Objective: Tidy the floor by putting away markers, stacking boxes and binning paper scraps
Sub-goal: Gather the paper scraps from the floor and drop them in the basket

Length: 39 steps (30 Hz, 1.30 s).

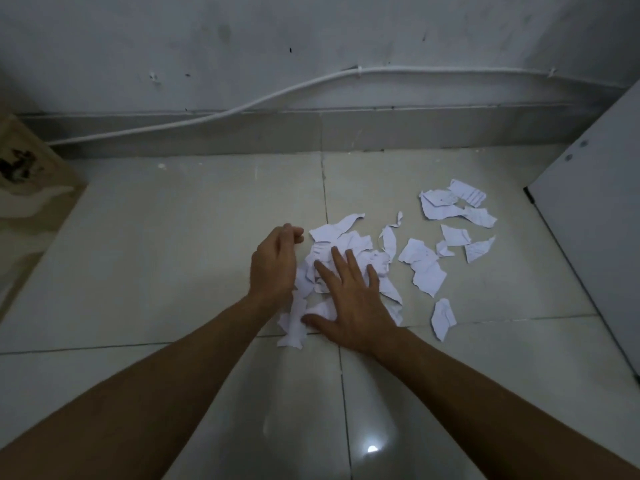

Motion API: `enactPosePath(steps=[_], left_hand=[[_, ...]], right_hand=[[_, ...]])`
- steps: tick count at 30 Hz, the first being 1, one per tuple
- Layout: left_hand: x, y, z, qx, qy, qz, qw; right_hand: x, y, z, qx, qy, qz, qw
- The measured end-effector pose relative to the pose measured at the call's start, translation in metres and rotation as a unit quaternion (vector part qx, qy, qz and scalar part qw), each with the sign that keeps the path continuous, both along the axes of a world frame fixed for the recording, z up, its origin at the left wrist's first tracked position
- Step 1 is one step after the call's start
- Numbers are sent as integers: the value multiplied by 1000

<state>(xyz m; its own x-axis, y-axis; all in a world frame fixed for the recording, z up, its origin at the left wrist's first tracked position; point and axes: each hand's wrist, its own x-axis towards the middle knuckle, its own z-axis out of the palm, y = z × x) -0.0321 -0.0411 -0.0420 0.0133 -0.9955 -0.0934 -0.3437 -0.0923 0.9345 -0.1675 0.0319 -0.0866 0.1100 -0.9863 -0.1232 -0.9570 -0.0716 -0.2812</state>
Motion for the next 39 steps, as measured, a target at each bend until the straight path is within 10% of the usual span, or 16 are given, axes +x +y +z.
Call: enactPosePath(steps=[9, 13, 22, 28, 33, 39], left_hand=[[23, 57, -54, -180, -235, -258, 920], [4, 49, -62, -164, -331, -233, 899], [-3, 31, -68, -165, -303, -198, 918], [-3, 32, -65, -167, -338, -209, 903], [-4, 30, -60, -156, -368, -228, 888], [-6, 26, -60, -149, -375, -220, 888]], right_hand=[[-41, -27, 23, -191, -105, 3, 976], [-57, -65, 25, -68, -74, -67, 993], [-53, -57, 20, -240, -166, -29, 956], [-63, -48, 12, -1, -125, -3, 992], [-53, -14, 4, 16, -178, 78, 981], [-19, 22, -11, -53, -38, 85, 994]])
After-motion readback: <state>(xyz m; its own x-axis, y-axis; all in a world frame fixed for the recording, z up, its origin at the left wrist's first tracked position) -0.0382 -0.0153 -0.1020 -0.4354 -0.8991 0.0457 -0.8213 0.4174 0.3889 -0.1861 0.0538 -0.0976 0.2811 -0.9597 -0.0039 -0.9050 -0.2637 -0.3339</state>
